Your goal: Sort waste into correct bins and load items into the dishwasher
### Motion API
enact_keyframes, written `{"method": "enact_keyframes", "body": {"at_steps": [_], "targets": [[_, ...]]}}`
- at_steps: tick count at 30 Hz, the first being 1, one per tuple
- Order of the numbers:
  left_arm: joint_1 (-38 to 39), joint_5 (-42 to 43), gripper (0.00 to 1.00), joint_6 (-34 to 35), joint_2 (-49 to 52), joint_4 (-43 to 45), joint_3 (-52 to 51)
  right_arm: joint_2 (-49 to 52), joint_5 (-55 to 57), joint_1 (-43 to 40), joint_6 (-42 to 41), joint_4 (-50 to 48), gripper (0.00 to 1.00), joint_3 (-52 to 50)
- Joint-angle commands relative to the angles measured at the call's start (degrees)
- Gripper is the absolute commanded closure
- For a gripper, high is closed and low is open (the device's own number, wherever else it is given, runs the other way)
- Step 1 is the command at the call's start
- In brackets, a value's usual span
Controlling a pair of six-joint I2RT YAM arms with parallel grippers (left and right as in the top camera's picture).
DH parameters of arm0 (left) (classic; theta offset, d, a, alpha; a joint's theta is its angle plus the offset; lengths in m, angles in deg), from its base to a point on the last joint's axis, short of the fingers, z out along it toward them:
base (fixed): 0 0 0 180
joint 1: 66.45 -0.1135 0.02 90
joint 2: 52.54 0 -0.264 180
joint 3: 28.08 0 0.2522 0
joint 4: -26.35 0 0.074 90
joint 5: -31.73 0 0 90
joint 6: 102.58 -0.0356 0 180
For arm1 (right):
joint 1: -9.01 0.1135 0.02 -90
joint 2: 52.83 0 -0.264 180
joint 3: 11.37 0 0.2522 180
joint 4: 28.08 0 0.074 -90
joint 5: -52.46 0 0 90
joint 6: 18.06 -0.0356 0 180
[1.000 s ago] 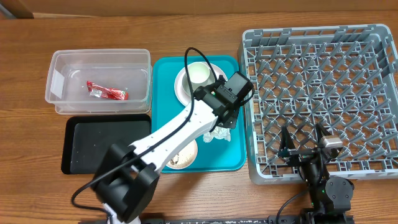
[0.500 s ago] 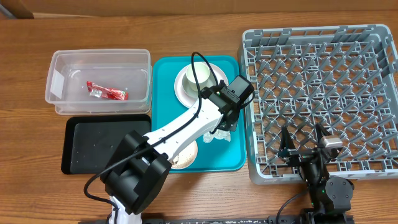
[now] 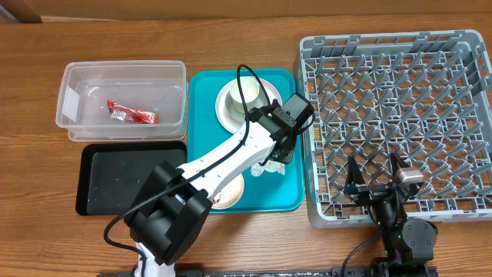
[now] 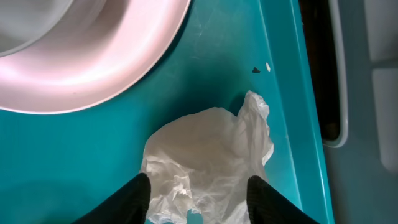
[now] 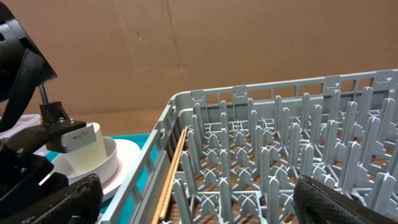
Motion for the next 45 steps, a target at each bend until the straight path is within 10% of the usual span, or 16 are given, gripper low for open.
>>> {"method": "enact_keyframes", "body": {"at_steps": [1,45], "targets": [[0.0,0.3,0.45,-0.5,0.4,0.2,0.8,-0.6,-0.1,-0.2,0.2,-0.3,0.0,-0.6],[0.0,0.7,0.32,-0.4,0.4,4.7,-8.1,-0.6,-0.1,-0.2,0.2,-0.3,0.0,-0.6]]}}
